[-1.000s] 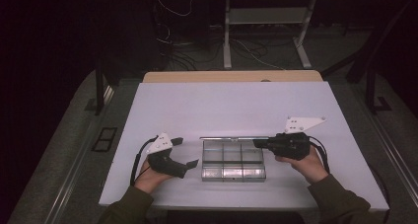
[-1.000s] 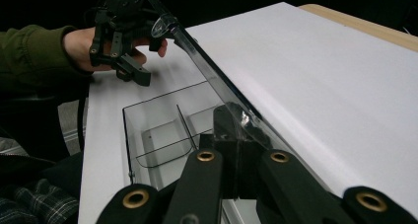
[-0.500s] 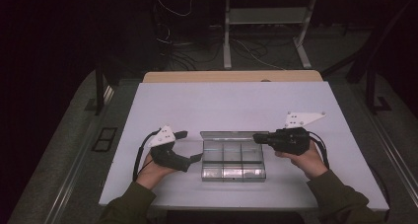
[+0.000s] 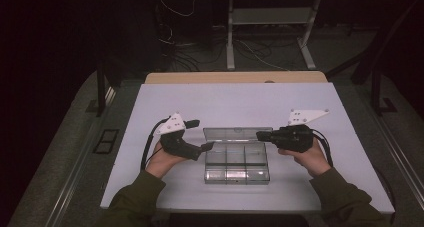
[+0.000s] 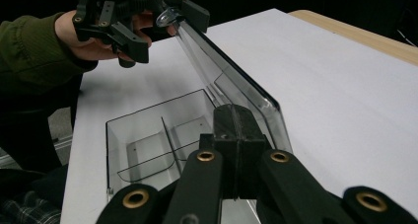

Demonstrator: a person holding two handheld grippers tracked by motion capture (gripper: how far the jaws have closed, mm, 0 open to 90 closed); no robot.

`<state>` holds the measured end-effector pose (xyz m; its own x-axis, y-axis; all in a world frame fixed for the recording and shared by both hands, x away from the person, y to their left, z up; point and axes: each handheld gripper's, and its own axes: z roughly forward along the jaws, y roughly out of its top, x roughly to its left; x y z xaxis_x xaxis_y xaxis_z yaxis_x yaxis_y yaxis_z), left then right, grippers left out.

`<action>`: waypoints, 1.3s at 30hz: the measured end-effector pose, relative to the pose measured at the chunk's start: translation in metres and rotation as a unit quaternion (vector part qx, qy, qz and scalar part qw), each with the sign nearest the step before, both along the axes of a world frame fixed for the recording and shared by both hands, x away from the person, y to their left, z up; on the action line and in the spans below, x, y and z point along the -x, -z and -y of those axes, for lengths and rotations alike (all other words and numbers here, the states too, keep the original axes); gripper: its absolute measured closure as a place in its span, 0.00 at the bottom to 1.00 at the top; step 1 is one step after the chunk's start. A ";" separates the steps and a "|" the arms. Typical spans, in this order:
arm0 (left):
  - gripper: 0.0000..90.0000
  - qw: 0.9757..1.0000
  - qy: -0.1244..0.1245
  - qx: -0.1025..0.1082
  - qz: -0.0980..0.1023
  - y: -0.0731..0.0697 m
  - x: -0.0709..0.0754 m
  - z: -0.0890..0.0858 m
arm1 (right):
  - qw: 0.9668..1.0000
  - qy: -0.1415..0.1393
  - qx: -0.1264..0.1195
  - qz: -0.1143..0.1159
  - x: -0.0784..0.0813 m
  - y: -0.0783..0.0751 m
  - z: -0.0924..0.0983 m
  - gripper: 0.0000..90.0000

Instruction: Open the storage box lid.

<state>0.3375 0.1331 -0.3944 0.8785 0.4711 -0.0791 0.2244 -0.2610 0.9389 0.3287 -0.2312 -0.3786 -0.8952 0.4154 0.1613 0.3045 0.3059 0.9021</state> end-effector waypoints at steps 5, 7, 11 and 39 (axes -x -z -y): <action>0.13 1.000 0.007 0.003 0.003 -0.004 -0.007 0.006 | 1.000 0.000 0.000 -0.001 -0.004 -0.001 0.000 0.99; 0.17 1.000 0.011 0.005 0.004 -0.006 -0.009 0.008 | 1.000 0.002 0.001 -0.001 -0.006 -0.001 0.000 0.99; 0.31 1.000 0.021 0.007 0.014 -0.009 -0.010 0.010 | 1.000 0.004 0.000 -0.001 -0.009 -0.002 0.001 0.99; 0.78 0.999 0.022 0.009 0.030 -0.015 -0.029 0.013 | 1.000 0.015 0.007 -0.004 -0.013 0.001 0.003 0.99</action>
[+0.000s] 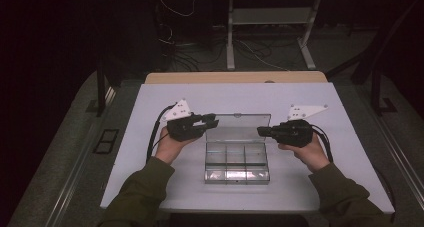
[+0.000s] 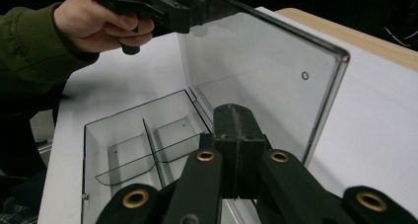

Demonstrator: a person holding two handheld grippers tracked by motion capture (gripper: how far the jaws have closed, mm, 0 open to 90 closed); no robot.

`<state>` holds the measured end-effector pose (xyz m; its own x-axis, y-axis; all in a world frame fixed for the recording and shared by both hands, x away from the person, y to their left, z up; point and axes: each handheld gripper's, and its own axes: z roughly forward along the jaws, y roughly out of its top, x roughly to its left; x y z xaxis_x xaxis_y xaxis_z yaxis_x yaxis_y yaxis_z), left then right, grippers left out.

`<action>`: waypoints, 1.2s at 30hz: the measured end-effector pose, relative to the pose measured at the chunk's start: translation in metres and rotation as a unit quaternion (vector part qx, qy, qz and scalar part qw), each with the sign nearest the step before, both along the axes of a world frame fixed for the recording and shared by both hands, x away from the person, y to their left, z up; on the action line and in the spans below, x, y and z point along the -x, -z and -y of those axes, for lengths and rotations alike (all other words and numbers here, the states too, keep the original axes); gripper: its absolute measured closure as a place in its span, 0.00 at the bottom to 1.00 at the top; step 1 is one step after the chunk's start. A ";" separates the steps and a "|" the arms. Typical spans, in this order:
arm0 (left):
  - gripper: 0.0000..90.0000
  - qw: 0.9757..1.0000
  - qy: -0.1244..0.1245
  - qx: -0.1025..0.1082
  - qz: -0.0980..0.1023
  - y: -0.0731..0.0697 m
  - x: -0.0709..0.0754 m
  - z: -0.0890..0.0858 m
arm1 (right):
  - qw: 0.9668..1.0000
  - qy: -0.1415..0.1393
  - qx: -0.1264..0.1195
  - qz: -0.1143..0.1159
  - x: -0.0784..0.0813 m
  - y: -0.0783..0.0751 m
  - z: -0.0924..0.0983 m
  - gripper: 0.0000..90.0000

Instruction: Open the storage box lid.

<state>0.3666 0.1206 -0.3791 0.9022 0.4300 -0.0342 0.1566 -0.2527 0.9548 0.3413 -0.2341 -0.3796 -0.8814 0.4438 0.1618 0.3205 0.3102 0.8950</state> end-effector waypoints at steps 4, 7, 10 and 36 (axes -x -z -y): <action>0.78 1.000 -0.001 -0.001 0.000 -0.001 -0.004 0.001 | 1.000 0.001 0.002 0.001 0.000 0.000 0.000 0.99; 0.78 1.000 -0.001 -0.002 -0.003 0.000 -0.007 0.001 | 1.000 0.001 0.003 0.001 0.000 0.001 0.001 0.99; 0.77 1.000 -0.003 -0.001 -0.007 0.000 -0.011 0.001 | 1.000 0.002 0.003 0.001 0.000 0.001 0.001 0.99; 0.70 0.999 -0.022 0.015 -0.023 0.004 -0.034 0.002 | 1.000 0.016 0.013 -0.013 0.005 0.007 0.005 0.82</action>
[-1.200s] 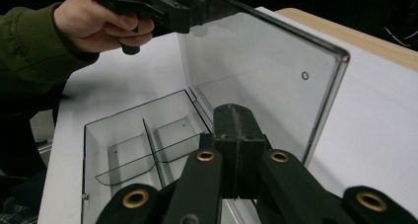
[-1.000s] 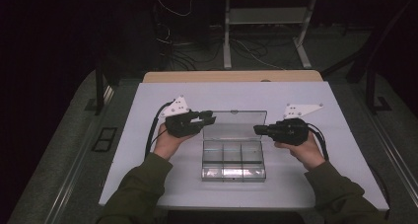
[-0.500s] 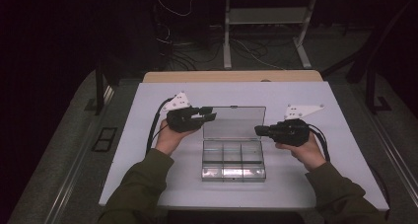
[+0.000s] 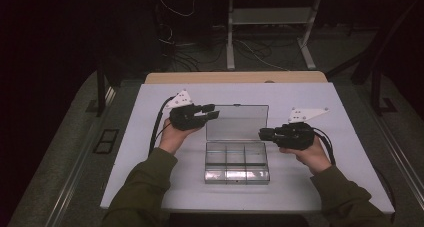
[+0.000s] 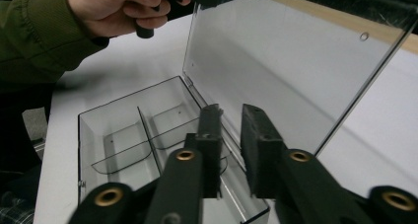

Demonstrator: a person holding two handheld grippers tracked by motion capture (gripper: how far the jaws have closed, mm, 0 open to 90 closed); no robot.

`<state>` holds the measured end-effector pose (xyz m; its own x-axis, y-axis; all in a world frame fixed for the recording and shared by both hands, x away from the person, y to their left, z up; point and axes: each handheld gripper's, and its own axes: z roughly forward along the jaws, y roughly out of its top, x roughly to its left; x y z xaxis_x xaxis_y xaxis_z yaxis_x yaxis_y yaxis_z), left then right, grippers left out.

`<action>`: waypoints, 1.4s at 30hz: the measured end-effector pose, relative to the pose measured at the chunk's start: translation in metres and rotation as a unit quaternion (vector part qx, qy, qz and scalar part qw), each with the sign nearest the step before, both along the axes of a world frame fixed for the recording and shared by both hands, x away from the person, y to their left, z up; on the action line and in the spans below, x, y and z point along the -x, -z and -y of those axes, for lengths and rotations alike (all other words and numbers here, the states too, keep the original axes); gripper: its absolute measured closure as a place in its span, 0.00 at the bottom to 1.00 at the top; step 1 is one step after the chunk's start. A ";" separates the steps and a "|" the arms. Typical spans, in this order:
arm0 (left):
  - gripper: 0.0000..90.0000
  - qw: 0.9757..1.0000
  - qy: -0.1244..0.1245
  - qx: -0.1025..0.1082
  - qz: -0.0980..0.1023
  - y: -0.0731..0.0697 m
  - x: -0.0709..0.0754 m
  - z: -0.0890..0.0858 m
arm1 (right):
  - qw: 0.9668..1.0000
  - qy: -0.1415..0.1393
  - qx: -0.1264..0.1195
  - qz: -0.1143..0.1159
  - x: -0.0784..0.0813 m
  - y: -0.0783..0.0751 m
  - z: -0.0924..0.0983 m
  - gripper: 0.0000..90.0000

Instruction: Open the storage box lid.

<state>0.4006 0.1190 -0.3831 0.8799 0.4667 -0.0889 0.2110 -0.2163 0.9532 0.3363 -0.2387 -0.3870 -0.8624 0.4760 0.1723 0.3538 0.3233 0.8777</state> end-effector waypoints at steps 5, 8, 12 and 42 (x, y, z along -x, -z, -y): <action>0.70 1.000 -0.006 0.002 -0.001 0.000 -0.004 -0.001 | 1.000 0.011 0.008 -0.009 0.006 0.004 0.004 0.73; 0.70 1.000 -0.008 0.001 -0.002 -0.001 -0.007 -0.001 | 1.000 0.020 0.009 -0.012 0.010 0.006 0.007 0.68; 0.70 1.000 -0.015 -0.001 0.002 -0.001 -0.009 -0.002 | 0.999 0.030 0.012 -0.015 0.015 0.010 0.013 0.62; 0.68 1.000 -0.012 -0.008 -0.020 0.008 -0.028 -0.001 | 0.988 0.146 0.058 -0.009 0.064 0.051 0.047 0.28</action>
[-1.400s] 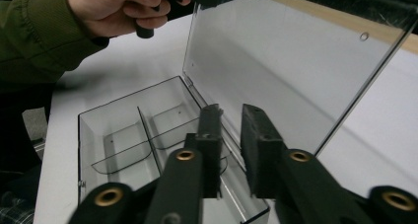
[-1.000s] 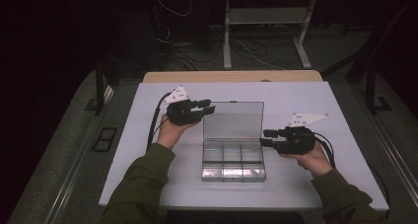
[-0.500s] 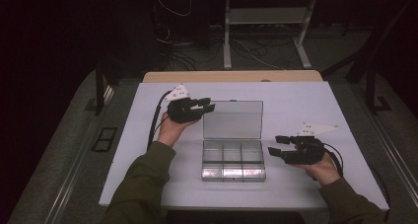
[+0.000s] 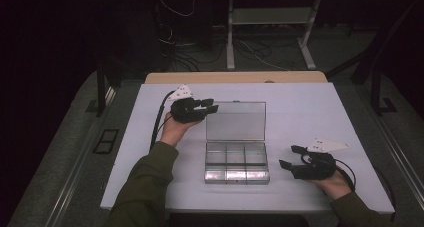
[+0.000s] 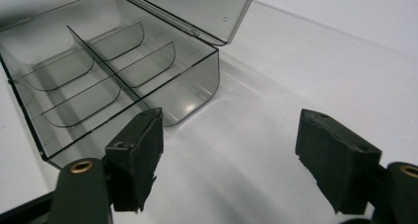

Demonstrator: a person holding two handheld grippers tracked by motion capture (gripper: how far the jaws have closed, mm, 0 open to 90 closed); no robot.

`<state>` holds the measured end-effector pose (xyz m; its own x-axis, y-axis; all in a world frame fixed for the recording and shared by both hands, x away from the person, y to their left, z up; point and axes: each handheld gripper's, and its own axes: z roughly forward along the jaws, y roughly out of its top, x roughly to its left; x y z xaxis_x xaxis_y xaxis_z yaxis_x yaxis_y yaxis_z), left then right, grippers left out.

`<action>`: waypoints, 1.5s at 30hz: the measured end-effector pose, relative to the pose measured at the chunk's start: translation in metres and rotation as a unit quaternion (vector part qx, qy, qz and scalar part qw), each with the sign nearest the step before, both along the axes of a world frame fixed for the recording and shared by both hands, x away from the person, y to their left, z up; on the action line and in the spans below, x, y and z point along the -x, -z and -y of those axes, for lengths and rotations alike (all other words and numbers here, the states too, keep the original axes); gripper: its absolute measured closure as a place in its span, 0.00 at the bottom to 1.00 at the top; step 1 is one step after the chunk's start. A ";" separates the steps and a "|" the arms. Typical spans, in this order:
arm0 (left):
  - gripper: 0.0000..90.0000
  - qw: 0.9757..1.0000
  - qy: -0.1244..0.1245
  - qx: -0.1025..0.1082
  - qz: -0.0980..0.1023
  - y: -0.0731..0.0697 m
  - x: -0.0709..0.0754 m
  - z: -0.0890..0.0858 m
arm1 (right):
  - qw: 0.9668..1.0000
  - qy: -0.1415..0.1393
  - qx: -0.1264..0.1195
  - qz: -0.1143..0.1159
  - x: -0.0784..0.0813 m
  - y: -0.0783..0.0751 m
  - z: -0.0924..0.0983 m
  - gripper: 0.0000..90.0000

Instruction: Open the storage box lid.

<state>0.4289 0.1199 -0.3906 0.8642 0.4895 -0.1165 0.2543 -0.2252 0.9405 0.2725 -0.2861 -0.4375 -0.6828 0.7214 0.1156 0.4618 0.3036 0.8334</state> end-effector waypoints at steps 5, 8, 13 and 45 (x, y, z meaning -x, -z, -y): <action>0.67 1.000 0.002 -0.002 -0.003 0.003 -0.003 0.000 | 1.000 0.004 0.003 0.000 0.005 0.003 0.003 0.28; 0.66 1.000 -0.001 -0.001 -0.005 0.005 -0.005 0.000 | 1.000 0.008 -0.003 -0.001 0.008 0.004 0.007 0.28; 0.64 1.000 -0.003 -0.003 -0.004 0.008 -0.007 0.000 | 1.000 0.008 -0.002 0.001 0.008 0.005 0.006 0.28; 0.55 0.999 -0.017 -0.015 -0.036 0.032 -0.021 0.002 | 1.000 0.003 -0.008 0.007 0.009 0.002 0.006 0.28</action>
<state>0.4504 0.1177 -0.4231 0.8370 0.5223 -0.1635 0.3298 -0.2429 0.9122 0.2632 -0.2917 -0.4396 -0.6804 0.7232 0.1186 0.4525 0.2872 0.8442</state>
